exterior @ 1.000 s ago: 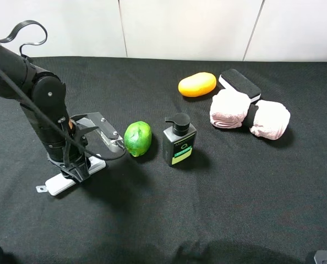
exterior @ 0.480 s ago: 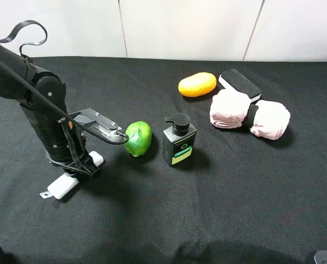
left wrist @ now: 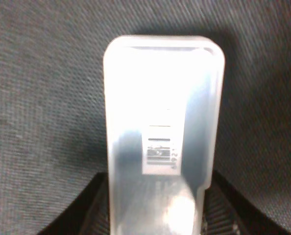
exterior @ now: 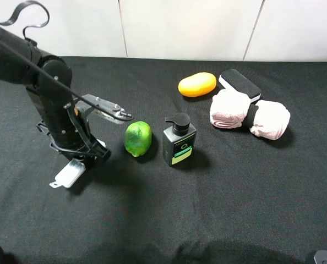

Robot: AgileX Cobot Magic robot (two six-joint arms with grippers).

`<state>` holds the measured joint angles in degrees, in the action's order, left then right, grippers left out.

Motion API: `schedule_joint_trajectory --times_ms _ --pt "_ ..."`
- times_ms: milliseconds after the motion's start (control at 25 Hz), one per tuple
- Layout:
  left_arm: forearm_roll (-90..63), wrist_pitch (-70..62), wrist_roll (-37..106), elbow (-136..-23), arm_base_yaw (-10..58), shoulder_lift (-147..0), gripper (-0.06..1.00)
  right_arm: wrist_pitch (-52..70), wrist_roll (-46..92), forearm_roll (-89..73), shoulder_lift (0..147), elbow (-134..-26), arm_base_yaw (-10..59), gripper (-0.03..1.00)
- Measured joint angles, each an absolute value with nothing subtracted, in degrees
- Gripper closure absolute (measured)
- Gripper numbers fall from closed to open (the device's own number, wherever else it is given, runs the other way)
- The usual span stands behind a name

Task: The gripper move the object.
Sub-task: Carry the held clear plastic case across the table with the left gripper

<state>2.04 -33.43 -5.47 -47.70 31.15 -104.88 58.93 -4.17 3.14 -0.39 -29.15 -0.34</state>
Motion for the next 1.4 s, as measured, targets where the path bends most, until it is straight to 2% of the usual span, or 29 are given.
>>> schedule_joint_trajectory --times_ms 320,840,1400 --pt "8.99 -39.31 -10.48 -55.64 31.15 -104.88 0.5 58.93 -4.17 3.14 -0.39 -29.15 -0.34 0.27" --pt "11.96 -40.39 -11.07 -67.89 29.13 -105.28 0.5 58.93 -4.17 3.14 -0.39 -29.15 -0.34 0.27" --pt "12.97 -46.22 -11.14 -84.57 29.13 -114.7 0.5 58.93 -4.17 3.09 -0.39 -29.15 -0.34 0.27"
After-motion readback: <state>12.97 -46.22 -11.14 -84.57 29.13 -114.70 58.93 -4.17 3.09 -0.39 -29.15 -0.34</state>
